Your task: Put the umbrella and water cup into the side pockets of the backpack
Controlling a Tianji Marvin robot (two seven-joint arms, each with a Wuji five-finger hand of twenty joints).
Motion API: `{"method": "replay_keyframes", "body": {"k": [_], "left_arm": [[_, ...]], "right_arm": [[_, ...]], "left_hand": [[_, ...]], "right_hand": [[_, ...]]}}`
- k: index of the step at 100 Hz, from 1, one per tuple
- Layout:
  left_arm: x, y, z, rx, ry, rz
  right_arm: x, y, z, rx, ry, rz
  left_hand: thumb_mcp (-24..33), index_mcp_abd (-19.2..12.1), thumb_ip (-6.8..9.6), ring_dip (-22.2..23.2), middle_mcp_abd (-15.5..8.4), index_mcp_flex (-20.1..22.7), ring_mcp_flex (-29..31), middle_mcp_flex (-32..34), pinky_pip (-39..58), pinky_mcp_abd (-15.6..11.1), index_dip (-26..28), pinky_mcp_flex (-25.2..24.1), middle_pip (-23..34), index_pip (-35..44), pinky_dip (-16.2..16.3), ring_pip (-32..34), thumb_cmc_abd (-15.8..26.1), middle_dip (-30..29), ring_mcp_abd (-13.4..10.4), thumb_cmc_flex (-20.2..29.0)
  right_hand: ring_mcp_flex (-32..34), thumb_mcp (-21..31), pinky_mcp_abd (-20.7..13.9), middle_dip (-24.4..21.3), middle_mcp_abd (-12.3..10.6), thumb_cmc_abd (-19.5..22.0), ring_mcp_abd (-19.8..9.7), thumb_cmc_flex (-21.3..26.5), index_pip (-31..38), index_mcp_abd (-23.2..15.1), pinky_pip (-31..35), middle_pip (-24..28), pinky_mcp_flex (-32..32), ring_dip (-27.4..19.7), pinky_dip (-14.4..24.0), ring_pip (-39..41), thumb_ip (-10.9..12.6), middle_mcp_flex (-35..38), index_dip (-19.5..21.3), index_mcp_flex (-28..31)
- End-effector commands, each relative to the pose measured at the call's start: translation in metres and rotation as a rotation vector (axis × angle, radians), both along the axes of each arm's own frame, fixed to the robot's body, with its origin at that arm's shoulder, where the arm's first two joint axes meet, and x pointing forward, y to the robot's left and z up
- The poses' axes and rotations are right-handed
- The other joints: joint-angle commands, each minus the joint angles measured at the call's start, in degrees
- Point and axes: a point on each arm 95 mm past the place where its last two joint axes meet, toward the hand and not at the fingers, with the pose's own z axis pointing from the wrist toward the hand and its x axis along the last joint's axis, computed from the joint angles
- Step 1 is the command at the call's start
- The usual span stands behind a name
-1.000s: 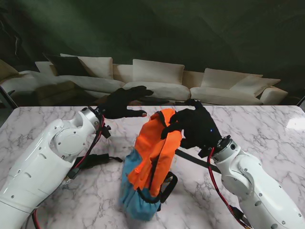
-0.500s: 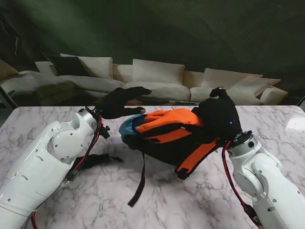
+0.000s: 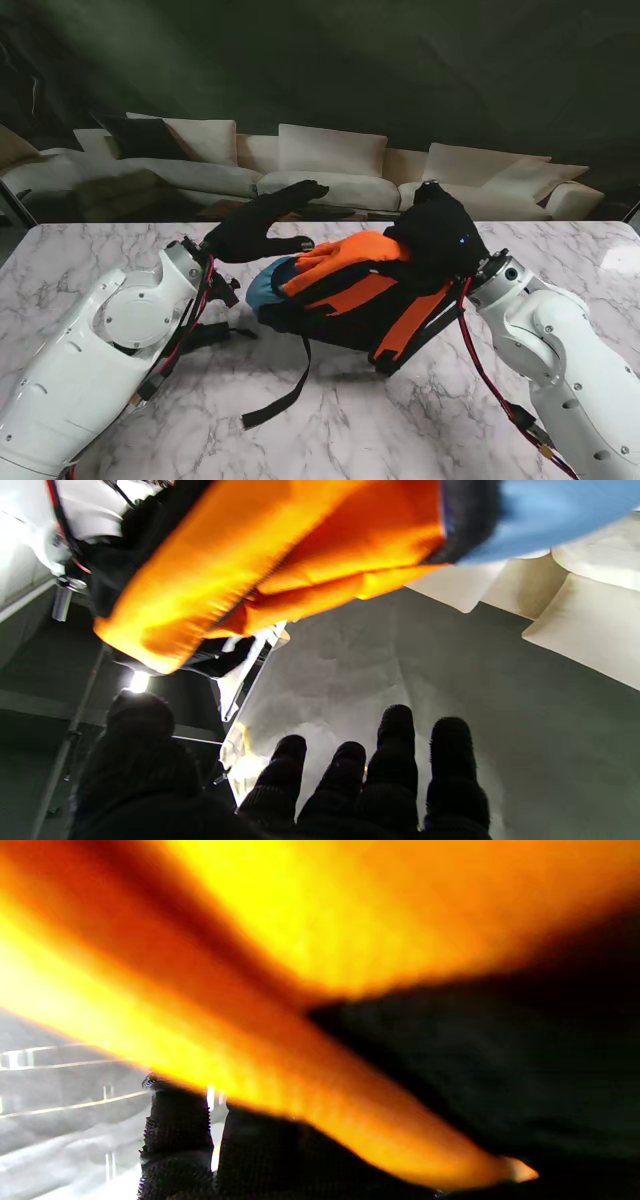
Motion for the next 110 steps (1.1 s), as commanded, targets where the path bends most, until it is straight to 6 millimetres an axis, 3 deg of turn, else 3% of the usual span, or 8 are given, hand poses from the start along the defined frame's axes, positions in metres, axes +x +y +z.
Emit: {"method": "replay_keyframes", "body": {"k": [1,21,46,67,89,95,105,110], "left_arm": [[-0.006,-0.003,-0.002,0.033,-0.009,-0.031],[-0.006,-0.009,-0.006,0.070,-0.003,-0.072],[0.001,-0.017,-0.010,0.169,0.000,-0.087],[0.010,-0.027,-0.015,0.240,0.058,-0.093],[0.014,-0.037,-0.026,0.265,0.117,-0.085],[0.015,-0.039,-0.028,0.271,0.138,-0.084],[0.016,-0.041,-0.033,0.269,0.158,-0.065],[0.017,-0.042,-0.035,0.251,0.150,-0.037]], "right_arm": [[0.007,-0.002,-0.010,-0.022,0.034,-0.030],[0.018,0.005,-0.020,-0.035,0.072,-0.045],[0.021,0.015,-0.023,-0.048,0.087,-0.028],[0.016,0.024,-0.023,-0.057,0.079,0.011],[0.014,0.030,-0.025,-0.059,0.082,0.042],[0.014,0.030,-0.026,-0.059,0.087,0.043],[0.012,0.029,-0.028,-0.055,0.088,0.037],[0.010,0.028,-0.029,-0.045,0.095,0.035]], "left_hand": [[-0.33,2.67,-0.79,-1.83,1.28,-3.30,-1.37,-2.84,-1.72,1.08,-1.29,-0.47,-1.00,-1.58,-1.35,-1.55,-2.95,-1.76,0.84,-4.03],[0.00,10.73,-0.97,-2.91,3.00,-6.31,-2.04,-5.17,-2.63,0.08,-1.39,0.03,-1.44,-1.62,-2.07,-1.85,-11.02,-2.50,1.15,-6.94],[-0.10,3.47,-1.22,-4.72,1.45,-8.53,-6.25,-14.56,-5.03,-1.24,-9.69,-0.64,-3.38,-4.88,-3.20,-2.53,-15.15,-10.86,2.86,-5.48],[0.49,5.68,-0.64,-5.67,3.20,-8.36,-4.57,-12.93,-4.99,-2.28,-14.74,1.05,-2.01,-4.86,-3.87,-1.91,-18.86,-9.01,2.64,-4.39],[1.08,4.88,3.78,-5.48,3.29,-8.37,2.97,-5.72,3.04,-6.05,-6.03,5.41,-1.87,-2.62,-4.84,0.33,-17.02,-6.28,-1.65,14.19],[2.58,4.21,5.15,-5.16,2.20,-4.90,7.31,-0.51,5.94,-7.34,-3.39,8.47,-0.66,-0.30,-4.68,1.64,-14.70,-5.34,-3.50,19.66],[6.09,1.97,3.47,-3.66,-0.94,6.41,17.11,12.44,14.11,-8.65,2.08,14.51,5.49,6.65,-4.33,5.15,-9.59,-1.83,-6.19,26.21],[8.54,-0.06,2.62,-2.02,-4.05,14.38,23.22,21.66,19.58,-9.09,13.12,18.56,11.20,16.11,-4.09,8.32,-10.07,0.90,-7.52,29.50]], "right_hand": [[2.26,3.88,0.17,-0.83,-5.49,0.26,-3.29,4.44,13.74,2.89,0.24,-5.46,-0.16,0.71,0.84,-0.35,1.19,0.79,4.79,5.98],[1.83,3.88,0.47,-0.83,-5.32,0.99,-3.18,3.80,12.91,2.39,-0.01,-6.09,-0.39,0.79,0.71,-0.94,1.00,0.25,4.60,5.83],[1.82,3.90,0.63,-0.86,-5.32,1.43,-3.19,3.45,12.11,1.65,-0.33,-6.44,-0.70,0.78,0.53,-1.52,0.87,0.40,4.33,5.82],[1.87,3.97,0.62,-0.88,-5.44,1.70,-3.55,2.94,12.04,1.21,-0.35,-6.58,-0.70,0.74,0.44,-1.81,0.78,0.36,4.29,5.78],[1.61,3.92,0.65,-0.96,-5.40,3.26,-3.50,1.13,11.44,-0.38,-0.51,-6.83,-0.79,0.67,0.23,-2.28,0.61,0.10,4.08,5.59],[0.93,3.29,0.64,-1.18,-5.08,4.62,-3.30,0.21,10.07,-1.30,-0.52,-7.42,-0.93,0.46,0.16,-2.96,0.33,-0.73,3.54,5.38],[-1.94,-0.65,0.23,-3.12,-4.46,8.57,-2.94,-0.73,-2.15,-4.25,-0.57,-11.91,-1.34,-0.93,-0.04,-6.98,0.23,-5.06,-1.93,4.15],[-4.07,-2.89,-0.18,-4.91,-3.94,10.49,-2.51,-0.49,-10.81,-5.07,-0.77,-15.56,-1.71,-2.02,-0.14,-10.05,0.51,-8.42,-4.94,1.16]]}}
